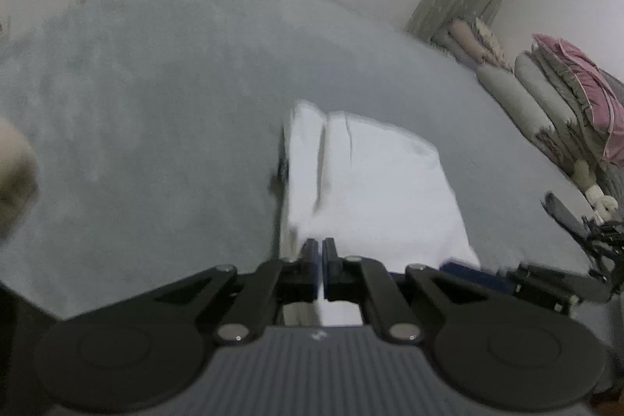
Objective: Fold clothes
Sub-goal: 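Close the left gripper on the shirt's folded edge while the right gripper hovers nearby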
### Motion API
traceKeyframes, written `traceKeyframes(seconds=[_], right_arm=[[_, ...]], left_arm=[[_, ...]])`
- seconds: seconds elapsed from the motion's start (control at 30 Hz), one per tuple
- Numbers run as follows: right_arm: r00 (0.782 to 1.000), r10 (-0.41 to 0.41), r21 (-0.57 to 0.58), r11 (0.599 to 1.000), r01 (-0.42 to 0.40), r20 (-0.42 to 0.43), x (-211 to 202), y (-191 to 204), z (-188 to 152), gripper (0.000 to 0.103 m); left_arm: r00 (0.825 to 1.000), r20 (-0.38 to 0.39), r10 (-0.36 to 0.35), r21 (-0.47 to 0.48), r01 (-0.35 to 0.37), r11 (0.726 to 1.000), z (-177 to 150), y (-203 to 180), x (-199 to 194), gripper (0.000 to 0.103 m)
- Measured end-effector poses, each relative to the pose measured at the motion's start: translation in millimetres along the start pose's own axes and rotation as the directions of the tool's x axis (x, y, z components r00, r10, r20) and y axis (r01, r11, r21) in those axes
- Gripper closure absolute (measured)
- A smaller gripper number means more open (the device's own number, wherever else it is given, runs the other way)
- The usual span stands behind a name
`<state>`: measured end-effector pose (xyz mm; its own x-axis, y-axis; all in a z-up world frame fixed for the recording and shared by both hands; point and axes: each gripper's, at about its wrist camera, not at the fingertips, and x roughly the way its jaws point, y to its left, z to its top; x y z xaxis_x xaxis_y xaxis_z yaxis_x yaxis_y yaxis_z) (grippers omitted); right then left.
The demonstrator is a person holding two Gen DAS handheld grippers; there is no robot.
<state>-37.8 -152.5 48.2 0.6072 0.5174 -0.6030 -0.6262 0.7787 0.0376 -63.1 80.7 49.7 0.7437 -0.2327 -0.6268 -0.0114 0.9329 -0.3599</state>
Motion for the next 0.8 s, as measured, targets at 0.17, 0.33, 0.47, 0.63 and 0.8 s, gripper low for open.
traceKeyframes(seconds=[0.17,0.33,0.47,0.63,0.8], right_arm=[[1.000,-0.014,-0.015,1.000,0.014,-0.002,3,4,0,0.064],[1.000,-0.017,-0.012,1.000,0.017,-0.001,1,5,0,0.064],[1.000,-0.022,-0.014,1.000,0.022,0.001,1,7,0,0.064],[1.000,-0.009,0.000,1.000,0.009,0.006,-2,5,2,0.064],[0.999,0.052,-0.020,0.998,-0.051,0.009,-7,13,1,0.064]], left_arm=[[0.995,0.094,-0.040,0.035,0.037,0.999,6,-5,-14,0.091],[0.996,0.053,-0.072,0.056,0.069,0.996,-2,-19,-2,0.091],[0.998,0.004,0.056,0.079,-0.056,0.995,-11,-20,15,0.094],[0.998,-0.018,0.055,-0.003,-0.055,0.998,-13,-9,16,0.097],[0.998,-0.024,0.058,-0.016,-0.058,0.998,-14,-4,15,0.098]])
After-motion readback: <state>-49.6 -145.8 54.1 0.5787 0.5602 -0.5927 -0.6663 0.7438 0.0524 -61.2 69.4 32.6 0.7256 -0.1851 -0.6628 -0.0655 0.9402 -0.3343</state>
